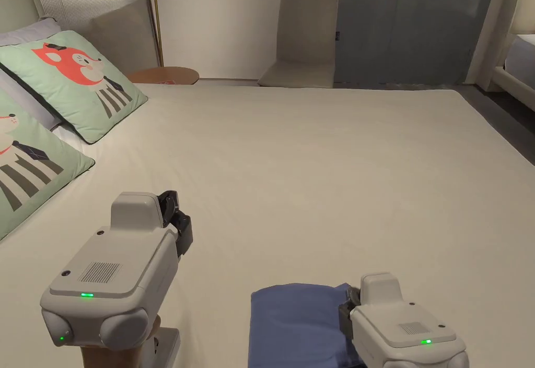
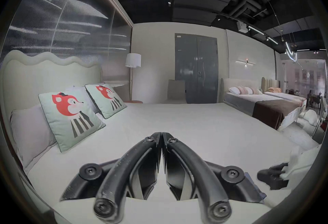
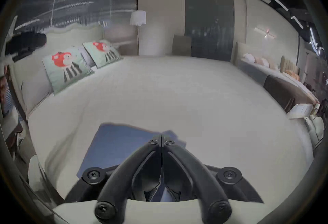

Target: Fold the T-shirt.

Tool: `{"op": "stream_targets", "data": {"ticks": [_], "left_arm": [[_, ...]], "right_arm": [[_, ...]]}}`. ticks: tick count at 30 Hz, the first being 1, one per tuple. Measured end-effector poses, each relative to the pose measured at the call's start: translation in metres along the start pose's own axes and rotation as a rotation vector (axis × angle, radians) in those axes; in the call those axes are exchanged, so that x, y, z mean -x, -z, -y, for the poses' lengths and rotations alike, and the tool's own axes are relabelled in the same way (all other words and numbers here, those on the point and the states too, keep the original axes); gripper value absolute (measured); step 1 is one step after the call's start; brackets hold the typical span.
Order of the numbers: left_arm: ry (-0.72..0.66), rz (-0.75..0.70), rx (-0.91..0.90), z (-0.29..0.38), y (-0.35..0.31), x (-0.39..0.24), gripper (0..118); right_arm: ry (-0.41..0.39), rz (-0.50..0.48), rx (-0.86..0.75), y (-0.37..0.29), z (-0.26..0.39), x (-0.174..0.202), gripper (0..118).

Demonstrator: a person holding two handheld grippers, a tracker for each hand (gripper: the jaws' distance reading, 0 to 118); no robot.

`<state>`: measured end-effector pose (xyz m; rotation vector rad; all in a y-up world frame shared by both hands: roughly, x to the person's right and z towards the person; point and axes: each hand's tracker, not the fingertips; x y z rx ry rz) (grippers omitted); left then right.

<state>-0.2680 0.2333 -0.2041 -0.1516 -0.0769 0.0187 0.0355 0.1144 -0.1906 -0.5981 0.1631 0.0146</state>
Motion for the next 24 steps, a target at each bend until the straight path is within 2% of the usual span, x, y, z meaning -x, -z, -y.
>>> {"op": "stream_targets", "data": {"ticks": [3, 7, 13, 17, 19, 21, 22, 23, 24], "left_arm": [[-0.014, 0.018, 0.035, 0.008, 0.002, 0.001, 0], [-0.038, 0.050, 0.100, 0.025, 0.009, 0.002, 0], [-0.176, 0.127, 0.251, 0.057, 0.020, -0.001, 0], [-0.354, 0.213, 0.473, 0.079, 0.040, -0.001, 5], [-0.455, 0.262, 0.561, 0.094, 0.051, -0.001, 42], [-0.529, 0.315, 0.647, 0.107, 0.061, -0.003, 92], [-0.554, 0.359, 0.700, 0.114, 0.068, -0.004, 106], [-0.585, 0.385, 0.736, 0.119, 0.072, -0.004, 111], [-0.606, 0.408, 0.778, 0.124, 0.076, -0.006, 110]], "right_arm": [[0.011, 0.006, 0.108, 0.023, 0.016, 0.000, 0], [0.017, -0.033, 0.256, 0.047, 0.033, 0.001, 0], [0.033, -0.028, 0.232, 0.042, 0.026, 0.000, 0], [0.048, -0.041, 0.232, 0.039, 0.025, -0.003, 0], [0.050, -0.043, 0.236, 0.039, 0.024, -0.003, 0], [0.056, -0.044, 0.239, 0.045, 0.025, -0.010, 0], [0.058, -0.046, 0.239, 0.045, 0.025, -0.011, 0], [0.062, -0.048, 0.240, 0.045, 0.025, -0.011, 0], [0.067, -0.051, 0.242, 0.045, 0.025, -0.012, 0]]}}
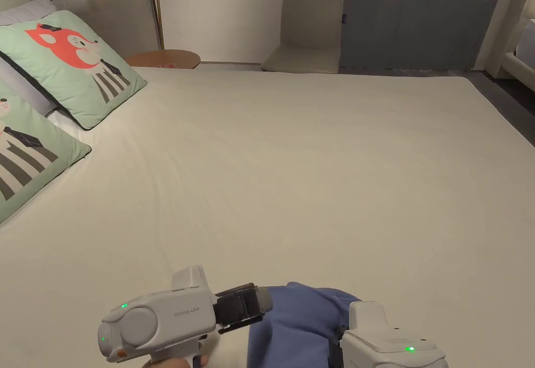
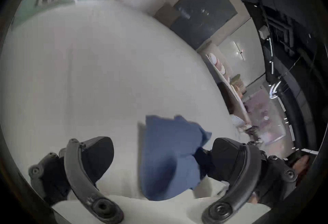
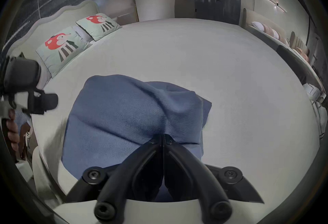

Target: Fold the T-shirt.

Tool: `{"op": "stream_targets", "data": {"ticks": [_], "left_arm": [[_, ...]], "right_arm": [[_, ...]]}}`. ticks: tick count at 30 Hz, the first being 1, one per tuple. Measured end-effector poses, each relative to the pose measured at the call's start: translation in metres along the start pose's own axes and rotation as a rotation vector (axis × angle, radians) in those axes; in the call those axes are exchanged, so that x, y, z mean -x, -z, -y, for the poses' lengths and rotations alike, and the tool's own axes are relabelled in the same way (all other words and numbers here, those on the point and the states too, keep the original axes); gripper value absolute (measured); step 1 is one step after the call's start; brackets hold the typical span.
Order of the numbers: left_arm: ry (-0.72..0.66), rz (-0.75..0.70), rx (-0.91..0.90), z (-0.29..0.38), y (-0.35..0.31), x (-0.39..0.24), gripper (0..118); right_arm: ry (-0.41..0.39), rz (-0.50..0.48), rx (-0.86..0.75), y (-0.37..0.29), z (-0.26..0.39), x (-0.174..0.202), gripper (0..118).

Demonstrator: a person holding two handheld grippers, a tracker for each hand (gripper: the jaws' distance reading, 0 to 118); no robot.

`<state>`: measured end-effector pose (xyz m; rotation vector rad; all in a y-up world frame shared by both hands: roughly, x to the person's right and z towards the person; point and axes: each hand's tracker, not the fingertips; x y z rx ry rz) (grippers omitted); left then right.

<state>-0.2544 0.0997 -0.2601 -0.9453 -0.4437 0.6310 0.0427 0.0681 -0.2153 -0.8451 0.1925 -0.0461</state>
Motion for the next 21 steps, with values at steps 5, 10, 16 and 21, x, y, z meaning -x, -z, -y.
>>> {"op": "stream_targets", "data": {"ticks": [5, 10, 16, 21], "left_arm": [[0.017, 0.003, 0.097, 0.006, 0.026, 0.007, 110], [0.055, 0.013, 0.177, 0.014, 0.050, 0.015, 63], [0.061, 0.026, 0.166, 0.012, 0.042, 0.005, 24], [0.102, 0.030, 0.182, -0.002, 0.025, -0.010, 22]], "right_arm": [[0.015, -0.015, 0.004, 0.000, -0.001, 0.000, 0], [0.030, -0.027, 0.001, 0.000, 0.000, -0.002, 0], [0.041, -0.036, -0.029, -0.005, 0.005, -0.003, 0], [0.027, -0.023, -0.094, -0.021, -0.001, 0.005, 0]]}}
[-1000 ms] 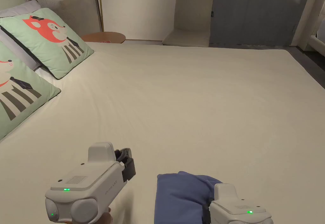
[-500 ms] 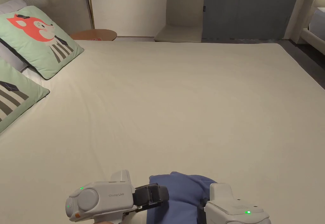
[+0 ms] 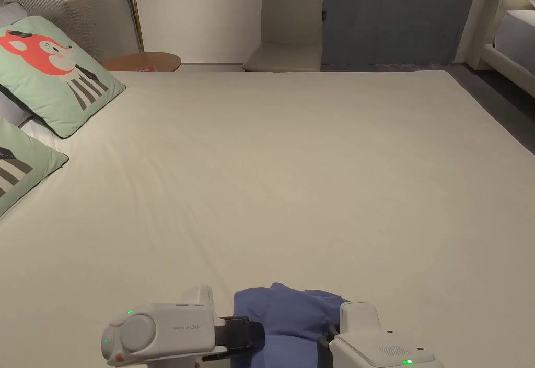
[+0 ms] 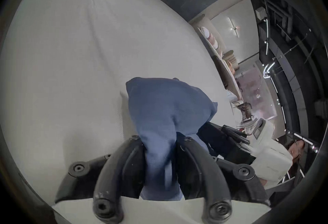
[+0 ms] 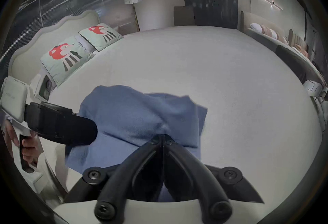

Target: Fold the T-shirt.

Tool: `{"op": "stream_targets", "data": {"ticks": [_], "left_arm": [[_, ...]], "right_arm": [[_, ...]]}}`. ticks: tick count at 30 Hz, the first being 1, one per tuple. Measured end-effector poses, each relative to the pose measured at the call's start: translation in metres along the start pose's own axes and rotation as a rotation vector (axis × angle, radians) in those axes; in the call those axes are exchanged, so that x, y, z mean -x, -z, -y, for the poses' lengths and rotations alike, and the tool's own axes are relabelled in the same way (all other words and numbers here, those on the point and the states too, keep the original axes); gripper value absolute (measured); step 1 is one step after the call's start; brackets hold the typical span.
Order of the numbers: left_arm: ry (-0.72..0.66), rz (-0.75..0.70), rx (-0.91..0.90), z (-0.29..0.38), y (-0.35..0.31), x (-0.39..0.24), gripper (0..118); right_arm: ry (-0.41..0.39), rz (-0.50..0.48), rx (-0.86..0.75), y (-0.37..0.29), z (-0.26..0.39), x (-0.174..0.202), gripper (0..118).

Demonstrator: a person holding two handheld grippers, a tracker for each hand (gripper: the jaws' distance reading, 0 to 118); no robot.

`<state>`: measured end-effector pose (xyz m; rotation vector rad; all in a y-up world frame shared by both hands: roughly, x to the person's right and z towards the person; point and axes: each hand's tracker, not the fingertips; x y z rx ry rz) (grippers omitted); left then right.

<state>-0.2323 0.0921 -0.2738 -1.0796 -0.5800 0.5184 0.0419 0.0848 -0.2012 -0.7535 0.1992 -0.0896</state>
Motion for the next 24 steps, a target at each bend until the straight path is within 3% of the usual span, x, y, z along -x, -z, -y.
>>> {"op": "stream_targets", "data": {"ticks": [9, 16, 24], "left_arm": [[0.076, -0.160, -0.027, -0.047, -0.074, 0.043, 21], [0.121, -0.317, -0.043, -0.088, -0.145, 0.110, 21], [0.080, -0.598, -0.051, -0.120, -0.220, 0.206, 21]], "right_arm": [[-0.033, -0.025, -0.198, -0.037, -0.050, 0.018, 0], [-0.069, 0.050, -0.432, -0.053, -0.095, 0.031, 0], [-0.091, 0.049, -0.475, -0.054, -0.131, 0.058, 0]]}}
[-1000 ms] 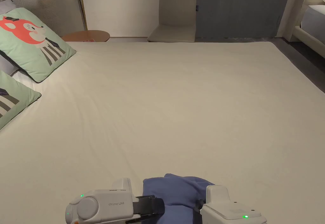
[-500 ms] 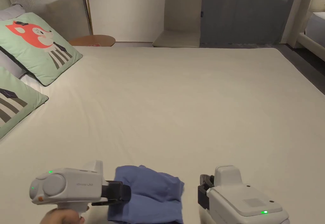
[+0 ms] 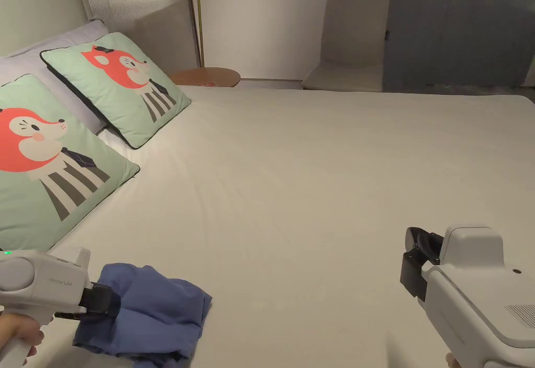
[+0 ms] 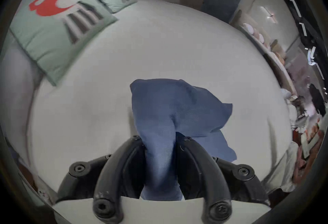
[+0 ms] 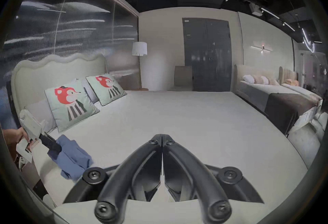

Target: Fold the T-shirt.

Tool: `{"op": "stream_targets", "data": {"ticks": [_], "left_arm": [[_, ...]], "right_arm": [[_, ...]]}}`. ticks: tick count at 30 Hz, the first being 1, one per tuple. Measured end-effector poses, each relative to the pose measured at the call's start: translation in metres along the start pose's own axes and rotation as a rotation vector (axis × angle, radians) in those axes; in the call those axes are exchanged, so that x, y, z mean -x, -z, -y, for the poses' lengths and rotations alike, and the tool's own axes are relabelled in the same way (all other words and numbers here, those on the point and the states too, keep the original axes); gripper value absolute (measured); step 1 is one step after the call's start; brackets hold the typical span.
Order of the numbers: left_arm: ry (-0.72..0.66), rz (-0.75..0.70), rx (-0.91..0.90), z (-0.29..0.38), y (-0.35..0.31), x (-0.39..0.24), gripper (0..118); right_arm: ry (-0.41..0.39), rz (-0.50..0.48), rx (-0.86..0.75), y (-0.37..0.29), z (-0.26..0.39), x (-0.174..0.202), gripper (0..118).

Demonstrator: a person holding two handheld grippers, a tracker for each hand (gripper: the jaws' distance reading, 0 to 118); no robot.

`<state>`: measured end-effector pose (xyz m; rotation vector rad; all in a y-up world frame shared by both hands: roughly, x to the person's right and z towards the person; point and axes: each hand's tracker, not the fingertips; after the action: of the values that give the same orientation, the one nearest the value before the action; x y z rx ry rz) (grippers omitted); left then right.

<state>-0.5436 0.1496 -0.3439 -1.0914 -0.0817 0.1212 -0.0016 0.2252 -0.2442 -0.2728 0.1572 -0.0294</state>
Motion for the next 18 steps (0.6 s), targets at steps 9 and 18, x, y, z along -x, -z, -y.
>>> {"op": "stream_targets", "data": {"ticks": [9, 18], "left_arm": [[-0.164, -0.145, -0.011, -0.004, -0.001, 0.086, 30], [-0.222, -0.194, -0.179, -0.008, -0.031, 0.073, 108]], "right_arm": [[0.005, -0.020, 0.055, 0.018, 0.013, 0.015, 0], [-0.014, -0.026, 0.039, 0.007, 0.008, 0.015, 0]]}}
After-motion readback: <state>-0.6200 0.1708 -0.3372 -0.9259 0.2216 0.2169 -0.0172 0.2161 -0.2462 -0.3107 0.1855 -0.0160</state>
